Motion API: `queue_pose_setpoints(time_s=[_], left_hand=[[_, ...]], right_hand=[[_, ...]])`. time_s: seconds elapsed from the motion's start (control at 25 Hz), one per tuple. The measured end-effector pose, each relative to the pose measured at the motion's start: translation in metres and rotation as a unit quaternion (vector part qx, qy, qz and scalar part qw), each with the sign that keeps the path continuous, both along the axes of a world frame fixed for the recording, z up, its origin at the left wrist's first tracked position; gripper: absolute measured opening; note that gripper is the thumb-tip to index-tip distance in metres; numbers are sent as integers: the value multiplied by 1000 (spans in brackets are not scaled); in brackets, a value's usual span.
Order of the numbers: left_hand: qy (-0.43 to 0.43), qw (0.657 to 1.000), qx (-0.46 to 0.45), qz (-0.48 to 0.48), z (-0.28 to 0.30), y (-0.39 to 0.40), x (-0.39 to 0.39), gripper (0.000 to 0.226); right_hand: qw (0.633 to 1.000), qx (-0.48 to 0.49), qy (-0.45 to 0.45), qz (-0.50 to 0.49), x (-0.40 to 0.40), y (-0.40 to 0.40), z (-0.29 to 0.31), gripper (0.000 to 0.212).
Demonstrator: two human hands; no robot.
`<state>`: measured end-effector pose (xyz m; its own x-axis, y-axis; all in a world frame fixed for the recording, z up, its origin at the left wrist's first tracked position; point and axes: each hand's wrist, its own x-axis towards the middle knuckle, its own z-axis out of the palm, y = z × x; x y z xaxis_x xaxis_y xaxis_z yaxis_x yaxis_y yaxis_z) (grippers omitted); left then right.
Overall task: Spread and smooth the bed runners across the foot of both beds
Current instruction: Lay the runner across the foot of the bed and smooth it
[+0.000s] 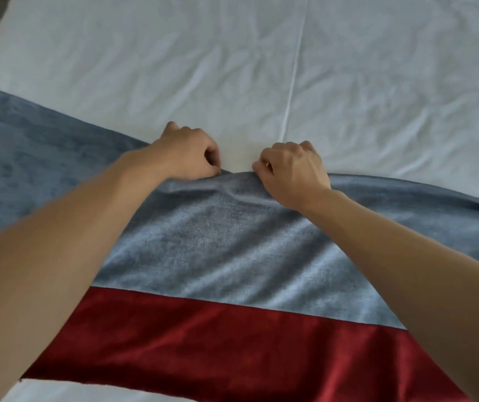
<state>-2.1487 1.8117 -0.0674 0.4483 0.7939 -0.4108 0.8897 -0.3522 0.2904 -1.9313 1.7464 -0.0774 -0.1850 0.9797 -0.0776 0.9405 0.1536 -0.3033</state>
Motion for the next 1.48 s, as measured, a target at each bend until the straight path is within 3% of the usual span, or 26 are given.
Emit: queue_pose_setpoints(time_s=[0.24,0.44,0.56,0.68,0.88,1.08,1.32,1.48], left_hand=[[-42,984,171,10,5,1,2,12],[-45,990,99,-90,4,-17,54,19],[-93,985,123,-82,5,-16,63,22],[-134,974,168,-75,12,-29,25,29],[-53,988,142,-30,9,-36,-57,13],[-103,986,108,76,-3,10,-51,20],[-83,984,139,69,-3,-6,-132,16],[-83,974,171,120,-12,-6,-167,22]], right_hand=[[1000,6,-13,-7,-1,8,11,25],[1000,-22,-11,-5,10,-1,16,23],[1000,6,9,16,13,-10,10,25],[998,37,26,37,13,-12,8,27],[996,41,18,81,-19,-1,5,18],[999,5,-7,-42,-28,30,-1,21],[998,20,4,53,-77,35,-4,21],[1000,15,-7,5,-87,39,-13,15]])
